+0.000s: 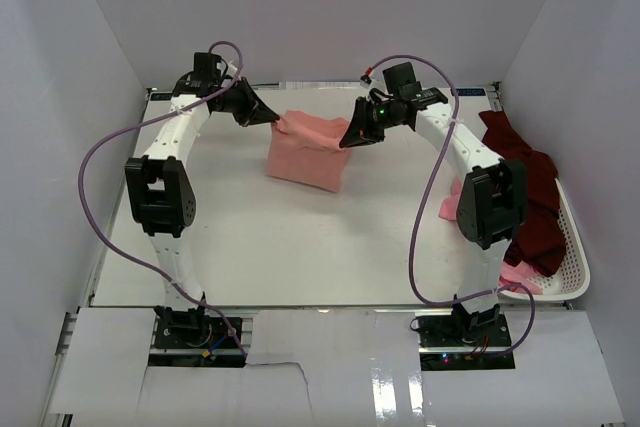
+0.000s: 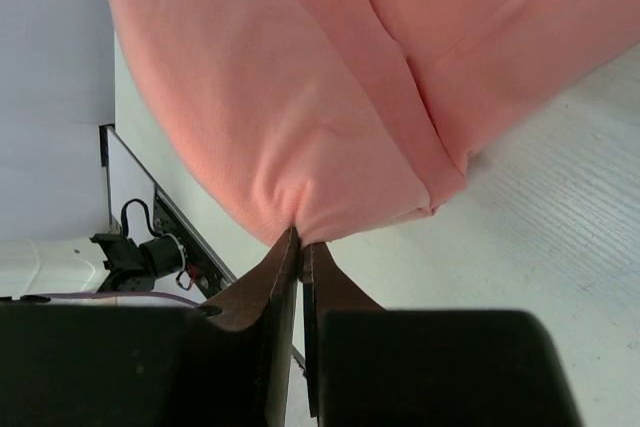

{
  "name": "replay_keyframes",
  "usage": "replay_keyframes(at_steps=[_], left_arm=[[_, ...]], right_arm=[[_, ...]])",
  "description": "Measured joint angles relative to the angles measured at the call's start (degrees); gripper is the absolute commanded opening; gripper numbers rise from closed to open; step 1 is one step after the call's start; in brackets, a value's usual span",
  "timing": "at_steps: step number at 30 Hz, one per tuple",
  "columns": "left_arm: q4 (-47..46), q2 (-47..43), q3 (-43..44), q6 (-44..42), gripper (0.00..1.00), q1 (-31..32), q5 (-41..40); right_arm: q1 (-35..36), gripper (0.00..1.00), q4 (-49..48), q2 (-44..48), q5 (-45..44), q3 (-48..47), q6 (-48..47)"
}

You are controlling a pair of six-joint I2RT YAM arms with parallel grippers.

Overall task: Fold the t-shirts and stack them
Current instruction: Fold the long partially folded tshirt into a neat square

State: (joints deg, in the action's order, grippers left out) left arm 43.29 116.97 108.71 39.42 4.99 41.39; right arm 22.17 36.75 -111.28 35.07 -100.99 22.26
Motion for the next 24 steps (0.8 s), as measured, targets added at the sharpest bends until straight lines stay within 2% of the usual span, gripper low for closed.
replay_keyframes(at_steps=[15, 24], left_arm=[[-7.9, 10.9, 10.3, 2.0, 0.00, 0.0, 0.3], [-21.1, 13.6, 6.5, 4.2, 0.00, 0.0, 0.5]], right_arm=[[-3.7, 0.08, 2.1, -12.7, 0.2, -14.9, -0.2], [-6.0, 0.08, -2.4, -19.0, 2.0, -17.7, 0.1]])
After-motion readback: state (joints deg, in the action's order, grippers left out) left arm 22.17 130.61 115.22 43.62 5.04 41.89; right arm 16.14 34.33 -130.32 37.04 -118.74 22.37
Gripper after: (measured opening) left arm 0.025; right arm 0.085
